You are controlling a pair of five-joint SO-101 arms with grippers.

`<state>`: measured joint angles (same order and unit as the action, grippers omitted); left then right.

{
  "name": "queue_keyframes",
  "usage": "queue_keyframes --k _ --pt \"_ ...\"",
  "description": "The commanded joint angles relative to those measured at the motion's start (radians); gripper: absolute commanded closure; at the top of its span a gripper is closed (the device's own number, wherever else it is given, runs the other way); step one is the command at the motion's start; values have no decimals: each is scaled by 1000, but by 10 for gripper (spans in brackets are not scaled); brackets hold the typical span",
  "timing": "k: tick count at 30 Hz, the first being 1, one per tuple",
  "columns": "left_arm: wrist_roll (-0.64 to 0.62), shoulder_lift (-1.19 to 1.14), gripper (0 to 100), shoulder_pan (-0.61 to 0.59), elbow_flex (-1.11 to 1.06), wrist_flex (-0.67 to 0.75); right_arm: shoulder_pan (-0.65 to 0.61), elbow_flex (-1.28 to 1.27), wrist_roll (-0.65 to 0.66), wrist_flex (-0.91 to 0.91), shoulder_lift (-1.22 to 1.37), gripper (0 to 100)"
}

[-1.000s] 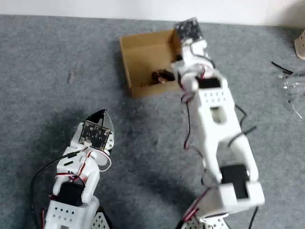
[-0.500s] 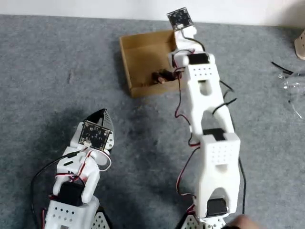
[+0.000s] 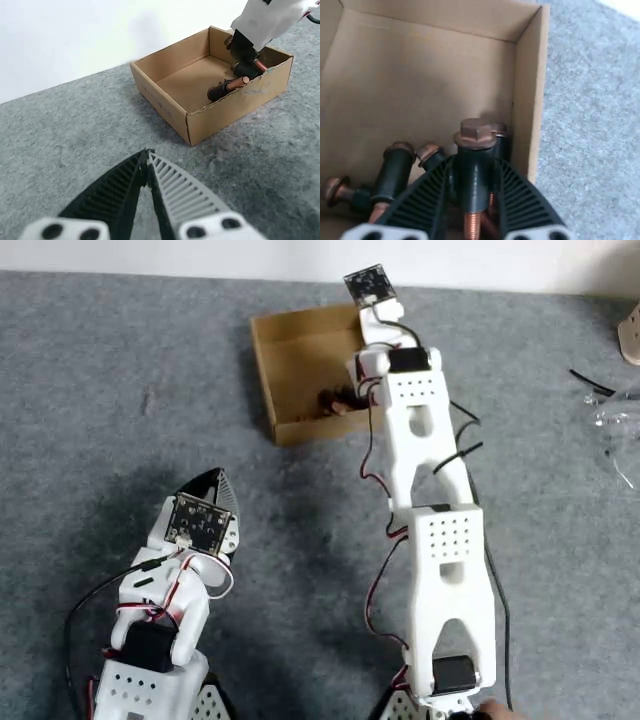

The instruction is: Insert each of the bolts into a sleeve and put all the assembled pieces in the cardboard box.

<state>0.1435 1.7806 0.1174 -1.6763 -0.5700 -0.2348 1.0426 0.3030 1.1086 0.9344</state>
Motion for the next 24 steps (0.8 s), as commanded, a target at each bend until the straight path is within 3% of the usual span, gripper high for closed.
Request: queue_keyframes --k 1,24 --pt "6 4 989 -8 -21 23 8 102 -8 73 -30 849" --pt "6 4 989 -8 -21 23 8 591 -12 550 -36 826"
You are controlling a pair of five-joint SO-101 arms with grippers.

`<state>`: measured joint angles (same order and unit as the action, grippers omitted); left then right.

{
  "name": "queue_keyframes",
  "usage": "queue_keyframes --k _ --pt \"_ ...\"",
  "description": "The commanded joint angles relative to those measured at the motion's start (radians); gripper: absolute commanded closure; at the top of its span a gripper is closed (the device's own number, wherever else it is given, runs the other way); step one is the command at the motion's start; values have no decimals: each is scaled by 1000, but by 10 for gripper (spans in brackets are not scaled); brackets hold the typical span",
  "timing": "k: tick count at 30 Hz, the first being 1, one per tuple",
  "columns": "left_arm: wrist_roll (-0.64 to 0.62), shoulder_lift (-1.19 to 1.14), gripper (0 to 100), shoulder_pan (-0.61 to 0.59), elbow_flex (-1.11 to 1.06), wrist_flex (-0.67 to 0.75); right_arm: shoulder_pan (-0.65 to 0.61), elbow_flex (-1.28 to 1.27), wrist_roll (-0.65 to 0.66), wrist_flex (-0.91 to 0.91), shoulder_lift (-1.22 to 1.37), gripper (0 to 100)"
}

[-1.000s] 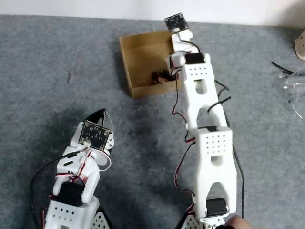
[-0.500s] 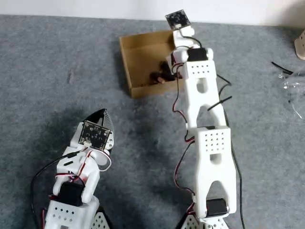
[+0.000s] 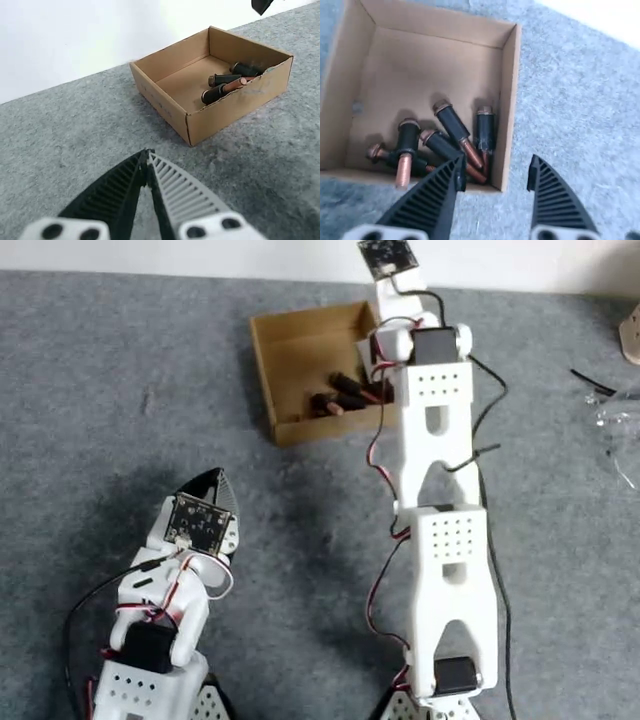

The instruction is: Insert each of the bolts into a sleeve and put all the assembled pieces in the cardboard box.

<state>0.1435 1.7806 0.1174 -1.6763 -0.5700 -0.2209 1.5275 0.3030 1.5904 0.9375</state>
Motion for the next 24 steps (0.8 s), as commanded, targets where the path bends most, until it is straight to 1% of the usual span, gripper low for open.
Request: queue_keyframes --k 1,5,12,15,17,24 --pt "6 4 989 -8 -21 23 -5 147 -12 97 -38 826" --pt "6 4 989 -8 -21 23 -5 278 -12 173 -58 826" --pt "6 4 989 -8 -21 21 16 255 -20 174 -166 826" --pt "6 4 989 -8 -21 21 16 255 -89 174 -231 826" --pt "6 4 989 -8 -21 21 15 255 -112 176 -272 826" --pt "6 4 989 -8 -21 21 15 252 -110 177 -372 826"
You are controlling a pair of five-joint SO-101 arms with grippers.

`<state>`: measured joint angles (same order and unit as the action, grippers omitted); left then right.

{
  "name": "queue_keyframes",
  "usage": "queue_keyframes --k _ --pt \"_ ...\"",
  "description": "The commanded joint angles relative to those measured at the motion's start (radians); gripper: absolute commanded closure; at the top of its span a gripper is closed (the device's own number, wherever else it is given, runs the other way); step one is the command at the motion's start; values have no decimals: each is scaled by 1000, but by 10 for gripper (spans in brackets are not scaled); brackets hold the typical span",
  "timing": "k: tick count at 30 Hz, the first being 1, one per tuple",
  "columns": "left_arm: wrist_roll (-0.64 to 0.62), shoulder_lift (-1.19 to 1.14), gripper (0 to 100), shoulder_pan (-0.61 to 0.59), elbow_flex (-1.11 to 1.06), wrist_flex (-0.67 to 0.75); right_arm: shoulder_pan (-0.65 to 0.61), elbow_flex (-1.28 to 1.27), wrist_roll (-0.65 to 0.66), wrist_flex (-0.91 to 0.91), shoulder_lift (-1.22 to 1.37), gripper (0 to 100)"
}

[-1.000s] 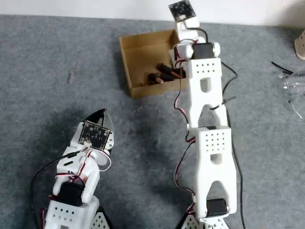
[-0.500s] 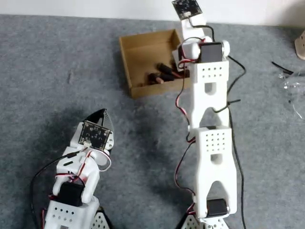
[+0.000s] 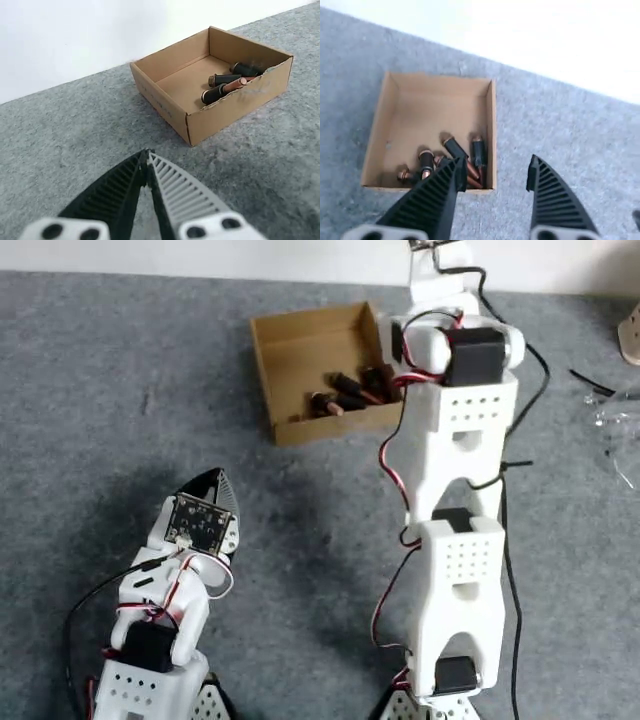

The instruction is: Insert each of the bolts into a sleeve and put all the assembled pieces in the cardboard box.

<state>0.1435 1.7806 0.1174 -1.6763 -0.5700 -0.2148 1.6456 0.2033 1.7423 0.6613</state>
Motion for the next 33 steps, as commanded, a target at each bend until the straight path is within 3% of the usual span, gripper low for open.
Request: queue_keyframes --k 1,7,15,24,33 --pt "6 4 989 -8 -21 21 8 134 -11 25 -111 826" --pt "6 4 989 -8 -21 21 8 7 -11 25 -257 826" --pt "8 4 989 -8 -21 21 -25 -521 -12 22 -624 826" --pt "8 4 989 -8 -22 21 -191 -1093 -12 13 -1004 826" --pt "8 4 989 -12 -22 21 -197 -1728 -6 -251 -1362 826"
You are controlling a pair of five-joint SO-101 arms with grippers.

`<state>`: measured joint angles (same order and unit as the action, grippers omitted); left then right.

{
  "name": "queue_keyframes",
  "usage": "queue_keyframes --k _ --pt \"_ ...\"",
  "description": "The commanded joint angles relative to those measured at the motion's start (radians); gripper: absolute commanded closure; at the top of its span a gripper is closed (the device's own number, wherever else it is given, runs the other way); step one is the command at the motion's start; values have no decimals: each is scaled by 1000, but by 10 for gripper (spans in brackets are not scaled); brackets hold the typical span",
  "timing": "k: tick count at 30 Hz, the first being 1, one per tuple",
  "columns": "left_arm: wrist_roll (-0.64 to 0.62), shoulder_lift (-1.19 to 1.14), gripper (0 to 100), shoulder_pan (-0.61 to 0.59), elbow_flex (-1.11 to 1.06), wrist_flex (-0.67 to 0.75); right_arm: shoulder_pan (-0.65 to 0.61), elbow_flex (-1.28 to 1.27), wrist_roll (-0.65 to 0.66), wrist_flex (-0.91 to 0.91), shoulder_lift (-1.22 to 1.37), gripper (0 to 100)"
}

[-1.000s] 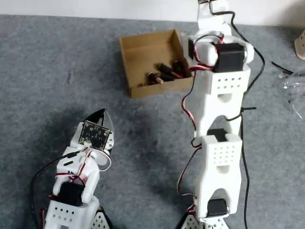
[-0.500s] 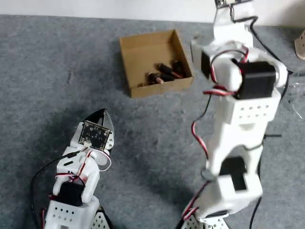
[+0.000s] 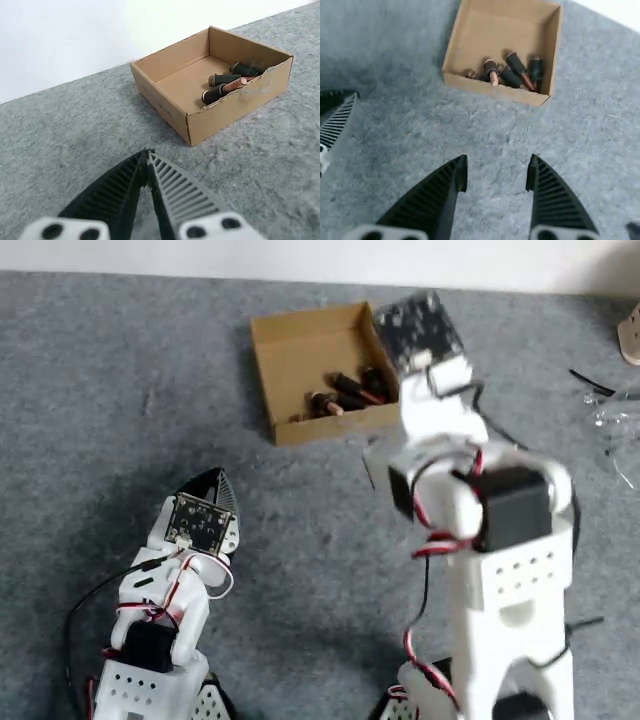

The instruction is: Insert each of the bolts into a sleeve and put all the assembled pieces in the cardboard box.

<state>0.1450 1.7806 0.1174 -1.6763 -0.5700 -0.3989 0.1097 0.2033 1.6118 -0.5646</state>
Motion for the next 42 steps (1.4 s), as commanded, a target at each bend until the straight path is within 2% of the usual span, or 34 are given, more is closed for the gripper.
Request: queue_keyframes --k 1,10,18,29,42 --pt "6 4 989 -12 -22 21 -13 -271 -6 -160 -183 826" --pt "6 4 989 -12 -22 21 -7 -825 -5 -414 -521 826" --pt "6 4 989 -12 -22 21 90 -1156 -5 -590 -780 826" --pt "6 4 989 -12 -22 21 101 -1570 -6 -633 -1273 826" --pt "6 4 989 -8 -22 21 209 -1894 -6 -667 -1270 826"
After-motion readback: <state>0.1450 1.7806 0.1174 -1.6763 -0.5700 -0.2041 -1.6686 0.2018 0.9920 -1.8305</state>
